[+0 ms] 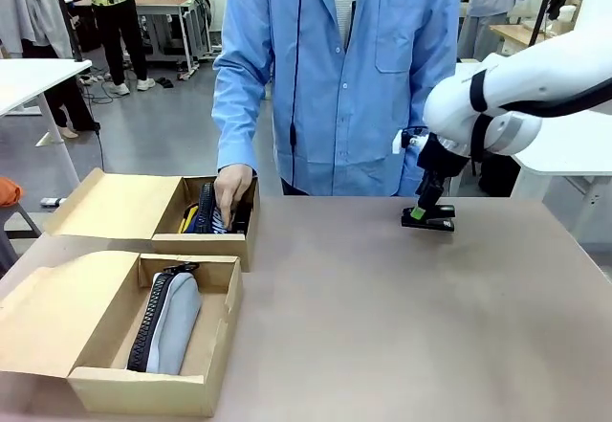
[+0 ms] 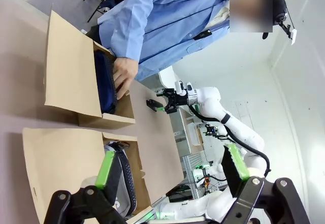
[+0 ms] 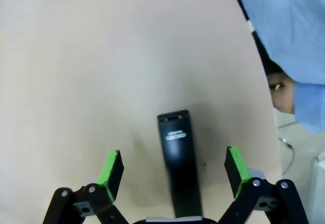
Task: Place items inside the box.
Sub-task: Pick up a Pencil pouch or Stapler and place it inside the Mailer Box closest to the robot.
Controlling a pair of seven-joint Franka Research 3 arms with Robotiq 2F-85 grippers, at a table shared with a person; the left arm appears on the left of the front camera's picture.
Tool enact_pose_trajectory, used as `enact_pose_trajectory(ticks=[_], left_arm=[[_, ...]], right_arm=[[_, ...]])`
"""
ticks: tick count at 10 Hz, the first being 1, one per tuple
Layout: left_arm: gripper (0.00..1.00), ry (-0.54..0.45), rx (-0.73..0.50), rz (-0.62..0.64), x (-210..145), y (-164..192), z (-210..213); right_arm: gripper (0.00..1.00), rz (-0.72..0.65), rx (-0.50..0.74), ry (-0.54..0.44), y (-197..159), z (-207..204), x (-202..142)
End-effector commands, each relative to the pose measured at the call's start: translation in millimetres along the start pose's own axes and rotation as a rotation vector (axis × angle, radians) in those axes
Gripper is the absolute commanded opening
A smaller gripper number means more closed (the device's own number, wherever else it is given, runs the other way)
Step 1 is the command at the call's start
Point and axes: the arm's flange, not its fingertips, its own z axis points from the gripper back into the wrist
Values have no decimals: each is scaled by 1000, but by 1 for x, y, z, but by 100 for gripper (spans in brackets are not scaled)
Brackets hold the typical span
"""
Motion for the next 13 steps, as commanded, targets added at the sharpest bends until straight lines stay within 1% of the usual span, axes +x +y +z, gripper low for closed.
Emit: enact_pose_trajectory(ticks=[1, 2, 5, 6, 7, 8, 9, 11, 12, 13], left_arm=[[100, -10, -21, -20, -1, -1, -1], [100, -10, -21, -20, -1, -1, -1], [100, -10, -21, -20, -1, -1, -1], [100, -10, -21, -20, -1, -1, -1], [100, -10, -21, -20, -1, -1, -1], [100, -10, -21, -20, -1, -1, -1], [100, -10, -21, -20, -1, -1, -1], [100, -10, -21, -20, -1, -1, -1], [100, -10, -21, -20, -1, -1, -1], [100, -10, -21, -20, -1, -1, -1]], right_arm=[[100, 22, 14, 53, -11, -4, -2], [100, 21, 61, 104, -12, -9, -6], [100, 1, 56, 104, -11, -10, -12], [85, 16, 49, 115, -11, -9, -11], [40, 10, 50, 127, -10, -9, -10], [25, 4, 50, 115, -10, -8, -9], [0, -5, 48, 117, -10, -9, -10], [0, -6, 46, 127, -7, -7, -12], [4, -3, 46, 128, -5, -5, -12], [0, -27, 50, 143, -3, -4, -12]])
